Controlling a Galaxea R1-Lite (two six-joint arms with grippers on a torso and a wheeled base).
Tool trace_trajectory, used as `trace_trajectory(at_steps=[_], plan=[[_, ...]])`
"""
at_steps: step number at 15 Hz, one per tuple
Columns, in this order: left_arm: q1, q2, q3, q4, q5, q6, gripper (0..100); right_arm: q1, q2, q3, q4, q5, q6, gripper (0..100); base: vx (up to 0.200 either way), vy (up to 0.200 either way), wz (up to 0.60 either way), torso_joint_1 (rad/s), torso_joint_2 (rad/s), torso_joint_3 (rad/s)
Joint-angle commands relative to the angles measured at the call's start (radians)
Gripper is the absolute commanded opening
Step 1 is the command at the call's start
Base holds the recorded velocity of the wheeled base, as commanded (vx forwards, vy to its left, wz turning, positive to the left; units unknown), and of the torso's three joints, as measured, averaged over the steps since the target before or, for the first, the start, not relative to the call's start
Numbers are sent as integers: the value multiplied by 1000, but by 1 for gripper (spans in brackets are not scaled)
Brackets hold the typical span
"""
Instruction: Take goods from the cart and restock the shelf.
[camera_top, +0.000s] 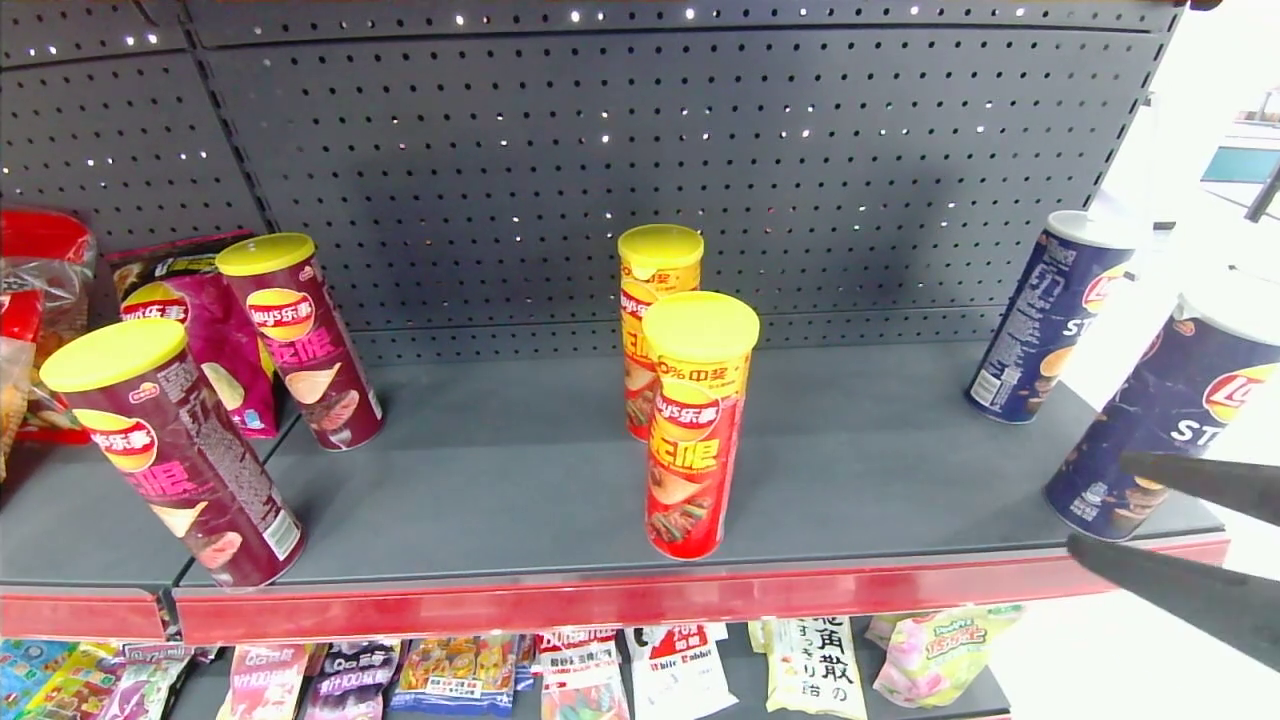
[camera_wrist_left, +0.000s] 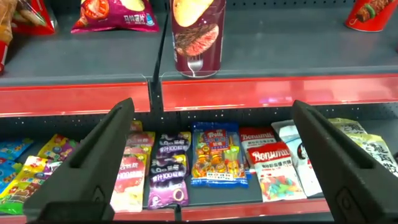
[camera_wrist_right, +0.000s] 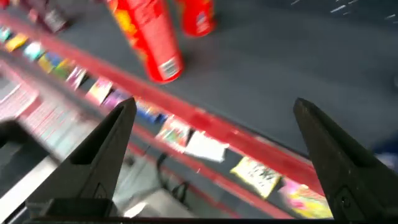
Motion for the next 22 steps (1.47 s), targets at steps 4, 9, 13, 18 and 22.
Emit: trace_trajectory(at_steps=[4,9,13,18,22], plan=[[0,-1,0,0,0,0,100,179,208,-19,-14,-41,53,100,0,0,0,0,0,0],[0,-1,0,0,0,0,100,230,410,-42,-125,-225,85,100,0,0,0,0,0,0],[0,-1,0,0,0,0,100,230,518,-47,-175,-311,87,100,0,0,0,0,0,0],[0,-1,0,0,0,0,100,228,639,-93,-237,-389,81,100,0,0,0,0,0,0],[0,-1,0,0,0,0,100,228,703,-170,-237,-419,84,100,0,0,0,0,0,0]])
